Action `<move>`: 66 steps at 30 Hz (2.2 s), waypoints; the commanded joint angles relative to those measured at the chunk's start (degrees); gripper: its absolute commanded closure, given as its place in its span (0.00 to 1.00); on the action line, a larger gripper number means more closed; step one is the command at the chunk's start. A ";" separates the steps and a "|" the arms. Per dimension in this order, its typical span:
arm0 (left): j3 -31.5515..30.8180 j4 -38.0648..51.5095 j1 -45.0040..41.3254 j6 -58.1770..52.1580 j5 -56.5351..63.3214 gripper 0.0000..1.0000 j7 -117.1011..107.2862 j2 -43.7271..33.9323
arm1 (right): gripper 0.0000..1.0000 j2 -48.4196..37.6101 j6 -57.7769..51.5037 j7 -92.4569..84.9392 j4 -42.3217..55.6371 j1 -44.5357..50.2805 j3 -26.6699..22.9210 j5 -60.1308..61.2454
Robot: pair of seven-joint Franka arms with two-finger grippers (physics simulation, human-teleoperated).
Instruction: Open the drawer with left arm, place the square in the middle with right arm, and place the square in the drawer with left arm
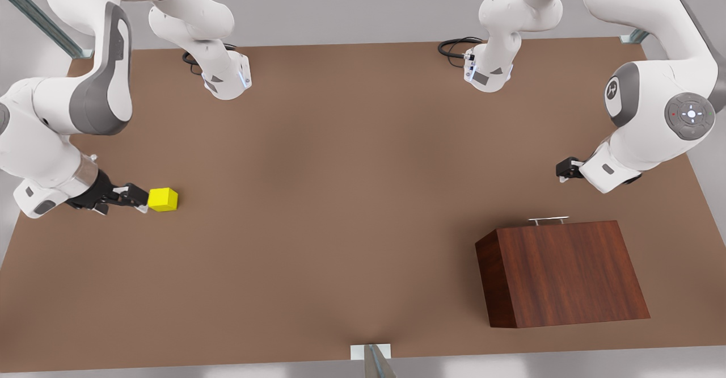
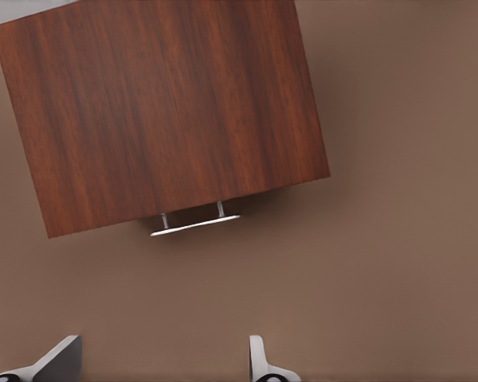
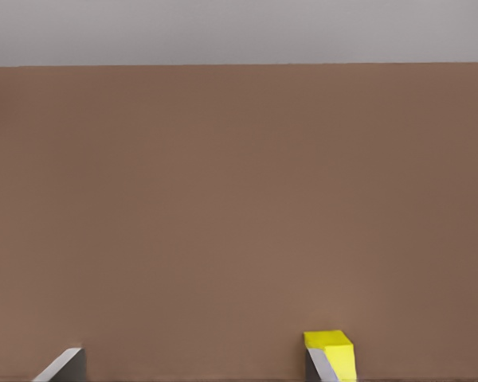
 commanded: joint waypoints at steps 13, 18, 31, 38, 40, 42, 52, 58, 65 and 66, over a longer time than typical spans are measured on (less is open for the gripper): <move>1.93 -36.82 -0.09 37.51 -6.34 0.00 -49.64 -13.01 | 0.00 -7.73 21.07 -3.77 -33.20 -2.25 -0.09 0.97; 2.02 -47.90 -0.17 55.10 -6.35 0.00 -65.13 -12.57 | 0.00 -4.13 32.85 -13.87 -39.72 -9.02 -0.35 0.97; 3.60 -52.92 -0.09 64.69 -20.23 0.00 -68.03 -9.67 | 0.00 5.71 40.33 -21.88 -41.74 -14.65 -0.53 0.97; 5.19 -52.92 -0.09 67.41 -29.20 0.00 -68.03 -8.00 | 0.00 6.15 43.66 -21.97 -45.70 -14.73 -0.62 0.97; 5.19 -52.92 -0.09 68.29 -30.08 0.00 -68.03 -7.04 | 0.00 7.03 45.07 -21.97 -45.96 -14.73 -0.70 0.97; 5.27 -52.92 0.00 68.73 -31.91 0.00 -68.03 -6.42 | 0.00 7.47 45.51 -21.97 -45.96 -14.82 -0.70 0.97; 5.36 -52.65 0.18 71.98 -33.06 0.00 -68.03 -2.47 | 0.22 10.02 46.74 -21.44 -45.79 -14.73 -0.70 0.97; 5.36 -52.92 0.26 70.23 -33.15 0.00 -69.34 -2.99 | 0.37 10.11 46.74 -21.26 -45.52 -14.73 -0.70 0.97; 5.45 -54.94 0.26 68.20 -33.15 0.00 -70.14 -5.10 | 0.37 8.27 46.04 -21.61 -45.35 -14.73 -0.53 0.97; 5.45 -55.03 0.26 68.20 -33.15 0.00 -70.40 -5.19 | 0.36 7.12 44.29 -21.44 -44.91 -14.56 -0.18 0.88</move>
